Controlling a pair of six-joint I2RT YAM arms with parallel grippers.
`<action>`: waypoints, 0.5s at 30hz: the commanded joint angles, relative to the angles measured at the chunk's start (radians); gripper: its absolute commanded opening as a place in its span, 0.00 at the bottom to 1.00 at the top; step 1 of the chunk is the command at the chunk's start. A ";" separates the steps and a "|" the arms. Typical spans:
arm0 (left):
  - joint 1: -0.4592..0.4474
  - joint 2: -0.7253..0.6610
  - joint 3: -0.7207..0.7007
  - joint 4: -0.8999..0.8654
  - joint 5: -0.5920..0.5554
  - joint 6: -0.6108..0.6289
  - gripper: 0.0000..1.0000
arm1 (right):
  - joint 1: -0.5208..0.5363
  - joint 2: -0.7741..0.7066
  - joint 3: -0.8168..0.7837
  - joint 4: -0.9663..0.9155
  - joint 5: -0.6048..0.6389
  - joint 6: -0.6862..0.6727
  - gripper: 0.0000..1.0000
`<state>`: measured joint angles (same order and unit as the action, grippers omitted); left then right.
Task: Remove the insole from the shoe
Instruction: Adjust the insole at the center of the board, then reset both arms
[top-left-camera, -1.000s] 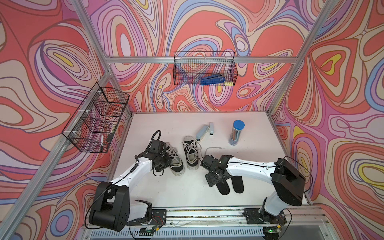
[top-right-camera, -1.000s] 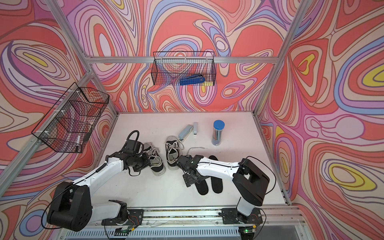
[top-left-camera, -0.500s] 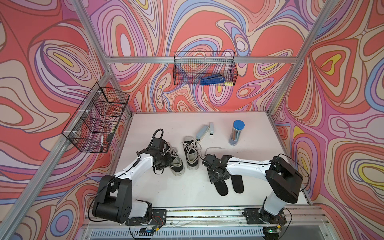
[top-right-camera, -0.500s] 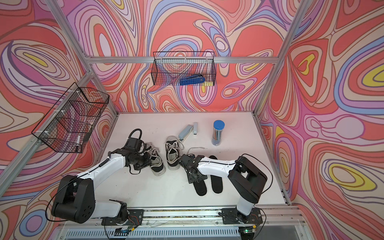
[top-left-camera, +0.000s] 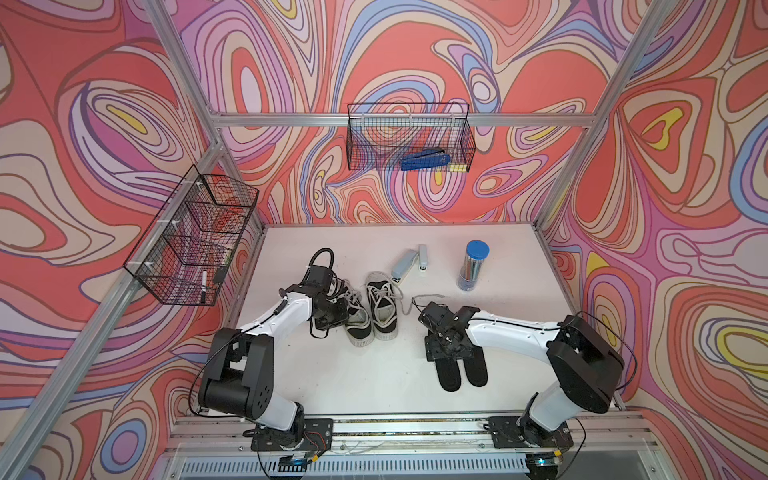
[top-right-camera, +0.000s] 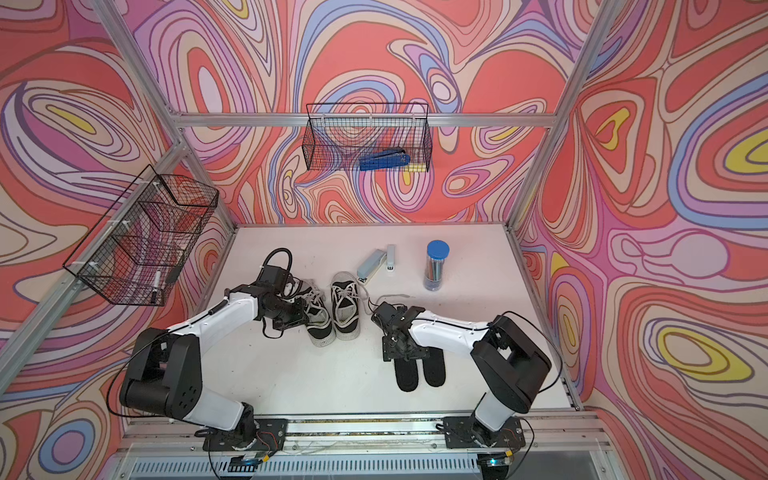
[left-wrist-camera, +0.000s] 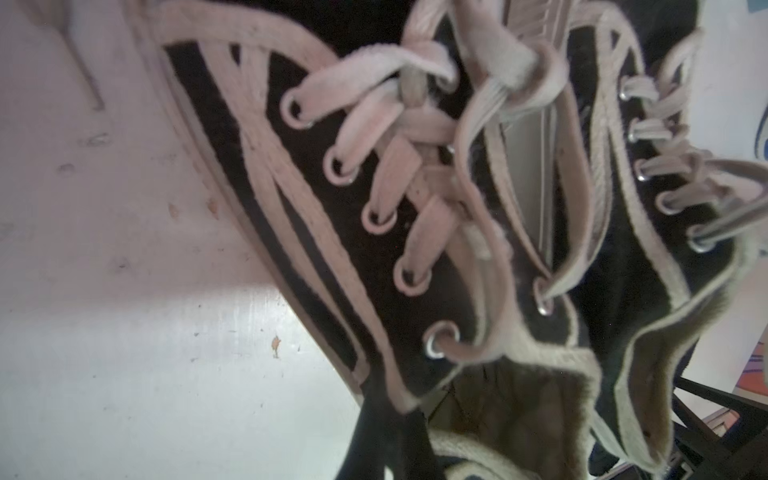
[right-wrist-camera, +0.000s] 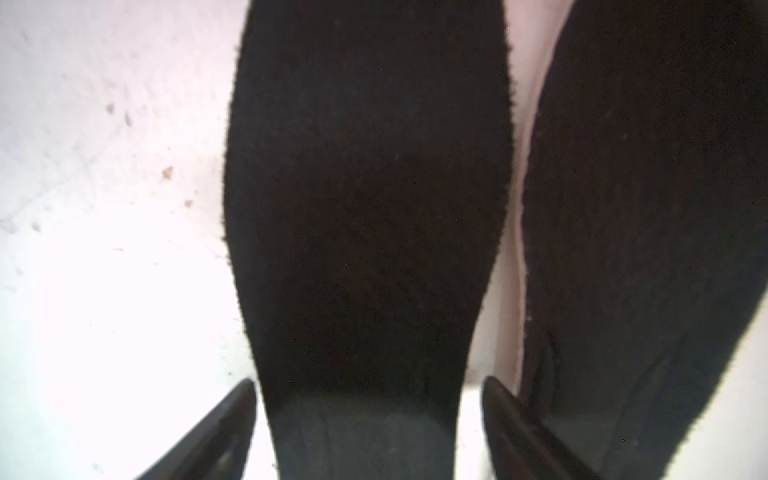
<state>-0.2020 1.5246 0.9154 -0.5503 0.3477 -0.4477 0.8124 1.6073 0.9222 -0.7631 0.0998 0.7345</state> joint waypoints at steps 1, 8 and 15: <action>0.001 0.037 0.053 -0.031 0.031 0.078 0.00 | -0.001 -0.101 0.005 0.012 -0.006 -0.005 0.92; 0.000 0.049 0.135 -0.098 -0.051 0.083 0.27 | -0.018 -0.319 0.013 0.007 0.134 -0.006 0.93; 0.005 -0.273 0.036 -0.094 -0.430 -0.115 0.69 | -0.286 -0.521 -0.002 0.022 0.257 -0.019 0.95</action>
<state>-0.2028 1.3750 0.9871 -0.6132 0.1444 -0.4702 0.6258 1.1454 0.9306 -0.7544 0.2672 0.7258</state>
